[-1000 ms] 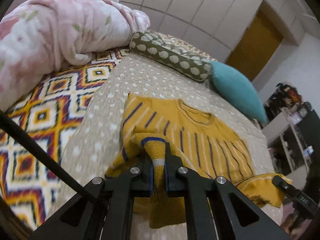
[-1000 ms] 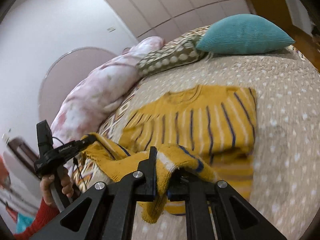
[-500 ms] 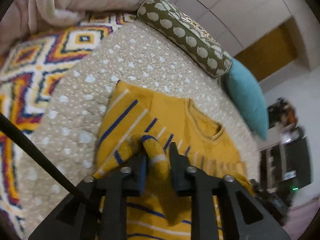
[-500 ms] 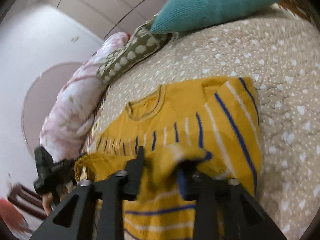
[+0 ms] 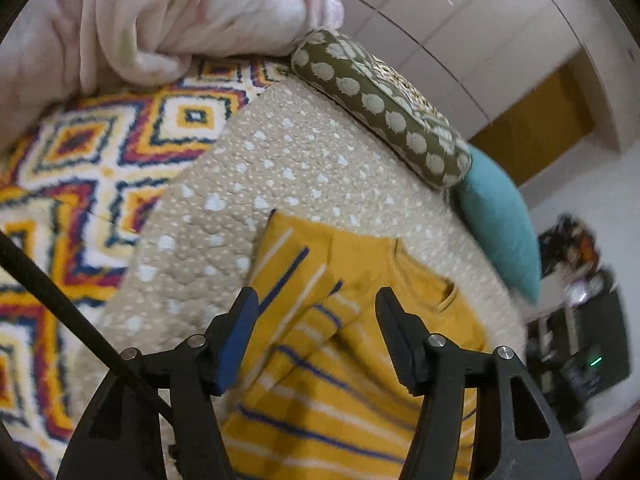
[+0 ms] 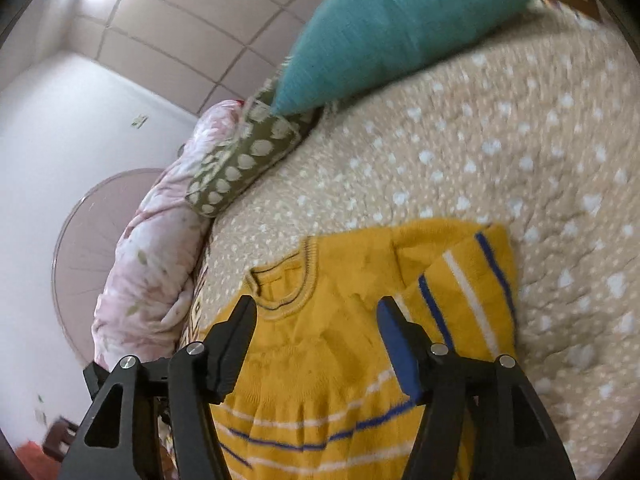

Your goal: Fold small clothes

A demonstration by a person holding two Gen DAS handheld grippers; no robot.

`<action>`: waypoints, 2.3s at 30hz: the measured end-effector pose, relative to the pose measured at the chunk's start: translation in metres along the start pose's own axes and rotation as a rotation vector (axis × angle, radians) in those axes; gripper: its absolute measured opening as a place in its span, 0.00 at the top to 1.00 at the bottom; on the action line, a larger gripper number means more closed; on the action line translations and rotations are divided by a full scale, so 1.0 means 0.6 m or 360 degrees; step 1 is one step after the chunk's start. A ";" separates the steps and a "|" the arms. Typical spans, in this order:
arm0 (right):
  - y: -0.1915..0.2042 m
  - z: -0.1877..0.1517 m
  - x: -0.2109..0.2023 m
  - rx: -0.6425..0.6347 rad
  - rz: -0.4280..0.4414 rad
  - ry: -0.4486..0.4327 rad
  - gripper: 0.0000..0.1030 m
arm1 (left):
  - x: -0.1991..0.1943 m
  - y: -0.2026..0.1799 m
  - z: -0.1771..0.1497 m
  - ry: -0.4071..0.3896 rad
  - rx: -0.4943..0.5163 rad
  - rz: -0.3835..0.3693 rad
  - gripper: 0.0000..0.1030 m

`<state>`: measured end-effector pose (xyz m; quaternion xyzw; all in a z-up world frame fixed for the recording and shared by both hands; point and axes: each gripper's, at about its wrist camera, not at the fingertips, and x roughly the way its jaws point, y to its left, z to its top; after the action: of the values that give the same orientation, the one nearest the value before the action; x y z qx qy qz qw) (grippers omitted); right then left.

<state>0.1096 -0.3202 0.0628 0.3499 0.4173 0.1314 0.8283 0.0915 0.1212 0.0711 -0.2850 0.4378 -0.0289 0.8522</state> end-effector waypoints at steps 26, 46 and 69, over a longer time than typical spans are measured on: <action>0.003 -0.211 -0.178 -0.0517 -0.0532 0.0016 0.76 | -0.125 0.067 -0.164 -0.0063 0.0245 0.0312 0.34; 0.302 -0.192 0.266 -0.0383 -0.0220 0.0457 0.41 | -0.048 0.089 -0.195 -0.0164 0.0328 0.0078 0.40; 0.488 -0.290 0.475 -0.1332 -0.0672 0.0664 0.90 | -0.108 0.120 -0.203 -0.0109 0.0248 -0.0059 0.42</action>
<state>0.1713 0.1178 0.0230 -0.1373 0.5469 0.1842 0.8050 -0.0556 0.1447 0.0259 -0.2268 0.3996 -0.0687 0.8855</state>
